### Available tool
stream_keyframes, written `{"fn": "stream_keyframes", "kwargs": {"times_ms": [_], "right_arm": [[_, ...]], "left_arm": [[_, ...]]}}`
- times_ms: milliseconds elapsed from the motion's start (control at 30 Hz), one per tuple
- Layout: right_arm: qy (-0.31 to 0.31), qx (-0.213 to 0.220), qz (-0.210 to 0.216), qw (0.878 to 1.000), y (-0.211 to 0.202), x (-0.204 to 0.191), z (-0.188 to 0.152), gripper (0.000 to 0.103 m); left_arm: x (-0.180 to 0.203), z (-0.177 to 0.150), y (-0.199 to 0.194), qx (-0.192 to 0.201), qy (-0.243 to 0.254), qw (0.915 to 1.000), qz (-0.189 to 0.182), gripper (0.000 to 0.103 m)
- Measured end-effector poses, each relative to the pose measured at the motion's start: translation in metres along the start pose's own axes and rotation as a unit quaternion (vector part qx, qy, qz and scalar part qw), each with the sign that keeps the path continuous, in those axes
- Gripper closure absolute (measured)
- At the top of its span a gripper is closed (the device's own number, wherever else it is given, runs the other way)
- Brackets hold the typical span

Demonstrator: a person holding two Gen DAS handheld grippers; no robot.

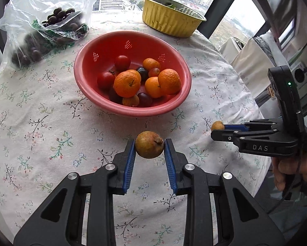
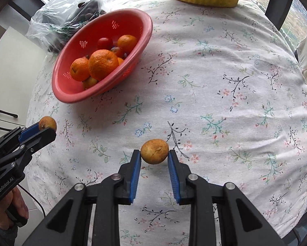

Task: Organize fruits
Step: 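Carry both fruits into the red colander and open both grippers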

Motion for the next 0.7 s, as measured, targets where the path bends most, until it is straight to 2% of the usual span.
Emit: {"fn": "stream_keyframes", "kwargs": {"times_ms": [133,267,467,700], "right_arm": [[0.021,0.026,0.003,0.999,-0.022,0.012,0.019,0.074],[0.026,0.051,0.018,0.998,-0.044,0.008,0.047,0.074],[-0.018,0.073,0.034,0.997,-0.059,-0.042,0.095,0.074],[-0.075,0.049,0.023,0.996,-0.037,-0.088,0.127,0.074]], "left_arm": [[-0.013,0.017,-0.02,0.021,-0.013,0.9997,0.008,0.077],[-0.032,0.045,-0.029,0.033,-0.028,0.9988,0.021,0.077],[-0.044,0.092,-0.023,0.03,-0.029,0.9985,0.035,0.077],[-0.048,0.125,0.01,0.002,-0.029,0.9991,0.032,0.077]]}}
Point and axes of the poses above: each gripper's, at about its wrist camera, not at the fingertips, and y roughly the way its jaws point, x to its right, z to its top, the point moved 4 cm from there along y, roughly the way its jaws point, and after that the axes turned 15 degrees about -x, right-handed, at the moved point
